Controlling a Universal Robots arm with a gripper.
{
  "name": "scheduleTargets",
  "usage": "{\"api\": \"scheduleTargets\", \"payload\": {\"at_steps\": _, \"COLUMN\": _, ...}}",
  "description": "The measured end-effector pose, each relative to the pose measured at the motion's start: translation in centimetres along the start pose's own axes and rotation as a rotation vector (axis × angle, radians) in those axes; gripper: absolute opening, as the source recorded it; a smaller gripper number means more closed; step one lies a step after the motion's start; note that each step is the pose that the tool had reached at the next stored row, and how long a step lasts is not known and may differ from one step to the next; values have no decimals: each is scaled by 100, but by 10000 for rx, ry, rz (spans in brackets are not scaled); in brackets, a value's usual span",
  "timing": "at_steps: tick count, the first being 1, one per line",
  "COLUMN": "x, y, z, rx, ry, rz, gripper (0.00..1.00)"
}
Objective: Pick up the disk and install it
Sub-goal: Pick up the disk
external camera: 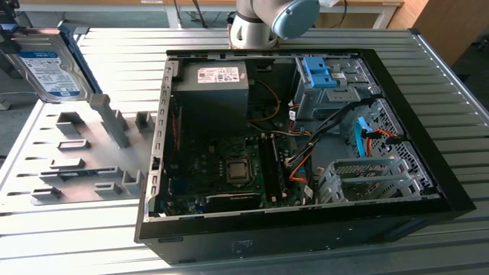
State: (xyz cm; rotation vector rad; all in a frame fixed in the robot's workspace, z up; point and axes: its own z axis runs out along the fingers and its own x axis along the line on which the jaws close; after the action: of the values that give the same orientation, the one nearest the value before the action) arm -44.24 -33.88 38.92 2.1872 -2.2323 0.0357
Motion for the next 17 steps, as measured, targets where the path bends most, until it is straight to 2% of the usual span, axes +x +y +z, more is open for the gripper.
{"api": "scheduleTargets", "payload": {"at_steps": 17, "x": 3, "y": 0, "z": -99, "rx": 0, "ry": 0, "rz": 0, "gripper": 36}}
